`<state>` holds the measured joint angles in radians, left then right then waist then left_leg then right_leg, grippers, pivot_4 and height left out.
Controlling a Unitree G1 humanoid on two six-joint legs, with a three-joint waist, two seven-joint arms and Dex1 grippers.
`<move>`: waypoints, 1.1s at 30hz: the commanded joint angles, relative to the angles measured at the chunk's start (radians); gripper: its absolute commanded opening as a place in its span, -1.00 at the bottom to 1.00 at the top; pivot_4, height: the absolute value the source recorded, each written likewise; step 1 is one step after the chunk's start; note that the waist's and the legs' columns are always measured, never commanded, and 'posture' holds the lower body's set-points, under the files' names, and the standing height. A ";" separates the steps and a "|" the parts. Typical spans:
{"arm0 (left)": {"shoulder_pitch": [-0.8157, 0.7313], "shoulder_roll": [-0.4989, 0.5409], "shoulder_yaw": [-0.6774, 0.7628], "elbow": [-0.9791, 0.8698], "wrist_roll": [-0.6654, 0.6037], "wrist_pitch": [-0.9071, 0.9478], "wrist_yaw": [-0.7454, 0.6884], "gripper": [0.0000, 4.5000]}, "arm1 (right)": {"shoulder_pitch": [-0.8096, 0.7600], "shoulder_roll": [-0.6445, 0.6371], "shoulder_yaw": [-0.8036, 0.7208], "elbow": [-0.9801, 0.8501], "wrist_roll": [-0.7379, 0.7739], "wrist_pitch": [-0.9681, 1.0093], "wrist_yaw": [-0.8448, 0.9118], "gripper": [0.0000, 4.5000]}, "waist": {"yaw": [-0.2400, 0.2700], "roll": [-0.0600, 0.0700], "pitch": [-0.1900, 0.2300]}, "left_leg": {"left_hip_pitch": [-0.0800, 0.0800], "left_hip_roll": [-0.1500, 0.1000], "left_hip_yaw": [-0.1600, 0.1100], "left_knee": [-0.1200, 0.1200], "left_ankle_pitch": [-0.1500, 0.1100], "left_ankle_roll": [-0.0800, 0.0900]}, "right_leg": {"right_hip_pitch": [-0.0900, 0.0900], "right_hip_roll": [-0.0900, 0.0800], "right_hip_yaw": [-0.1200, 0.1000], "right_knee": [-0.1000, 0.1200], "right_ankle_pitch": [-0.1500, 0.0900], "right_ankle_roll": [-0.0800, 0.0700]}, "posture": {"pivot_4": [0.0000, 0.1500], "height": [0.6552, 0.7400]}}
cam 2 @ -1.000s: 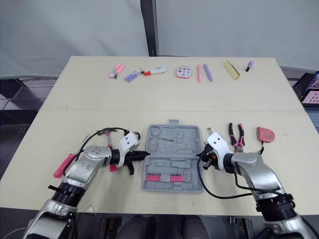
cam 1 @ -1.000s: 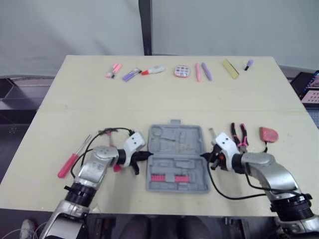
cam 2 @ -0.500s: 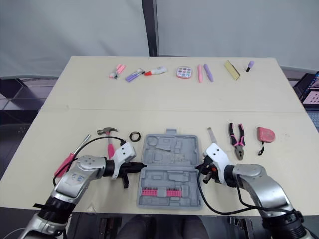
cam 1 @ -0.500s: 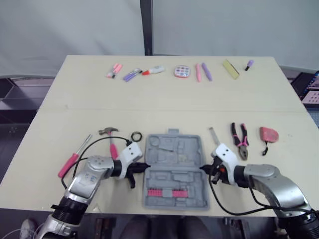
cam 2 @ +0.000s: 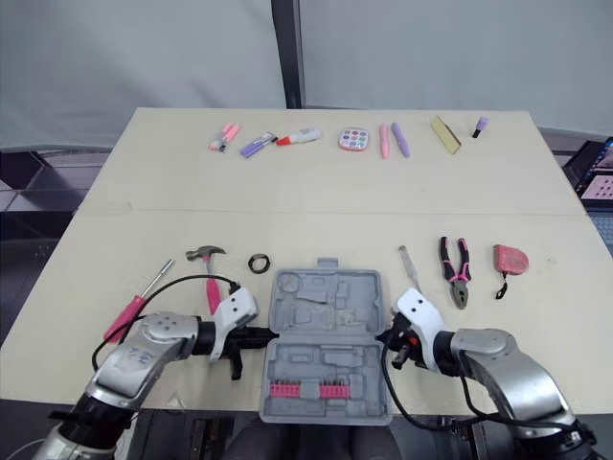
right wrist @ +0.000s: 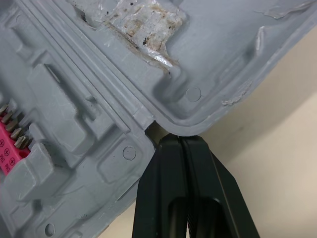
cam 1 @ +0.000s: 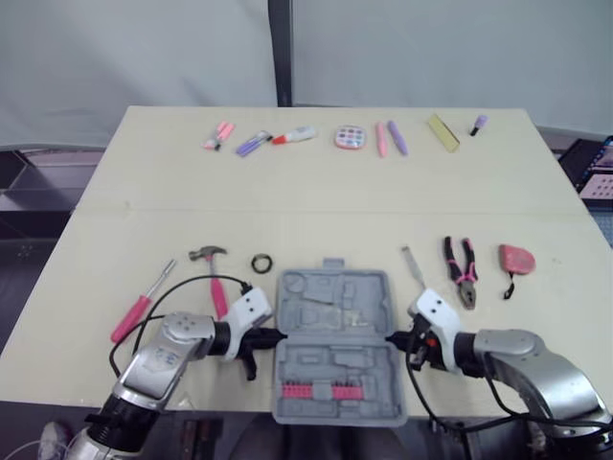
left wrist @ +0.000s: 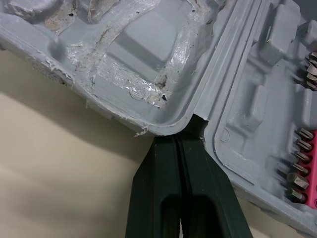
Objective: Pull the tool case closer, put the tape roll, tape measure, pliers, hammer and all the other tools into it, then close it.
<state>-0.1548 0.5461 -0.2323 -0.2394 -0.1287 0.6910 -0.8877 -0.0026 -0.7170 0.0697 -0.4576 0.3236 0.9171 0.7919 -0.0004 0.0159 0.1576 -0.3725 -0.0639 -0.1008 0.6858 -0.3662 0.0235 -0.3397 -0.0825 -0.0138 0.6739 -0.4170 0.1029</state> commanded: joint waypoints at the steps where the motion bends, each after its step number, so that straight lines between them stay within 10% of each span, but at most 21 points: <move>1: 0.011 -0.001 -0.020 -0.066 -0.041 -0.003 -0.015 -0.96 | 0.016 -0.002 0.004 -0.077 0.045 -0.008 0.014 -0.96 | 0.000 0.000 0.000 | 0.000 0.000 0.000 0.000 0.000 0.000 | 0.000 0.000 0.000 0.000 0.000 0.000 | 1.00 0.37; 33: 0.050 0.027 -0.016 -0.115 -0.068 0.031 0.000 -0.96 | 0.031 -0.008 0.009 -0.100 0.060 0.013 0.002 -0.96 | 0.000 0.000 0.000 | 0.000 0.000 0.000 0.000 0.000 0.000 | 0.000 0.000 0.001 -0.002 0.000 0.000 | 1.00 0.37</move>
<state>-0.1070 0.5771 -0.2348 -0.3026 -0.1590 0.7302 -0.8781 0.0360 -0.7350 0.0704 -0.5054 0.3449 0.9408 0.7906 0.0000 0.0158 0.1576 -0.3725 -0.0637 -0.1004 0.6856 -0.3662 0.0235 -0.3392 -0.0822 -0.0127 0.6720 -0.4170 0.1028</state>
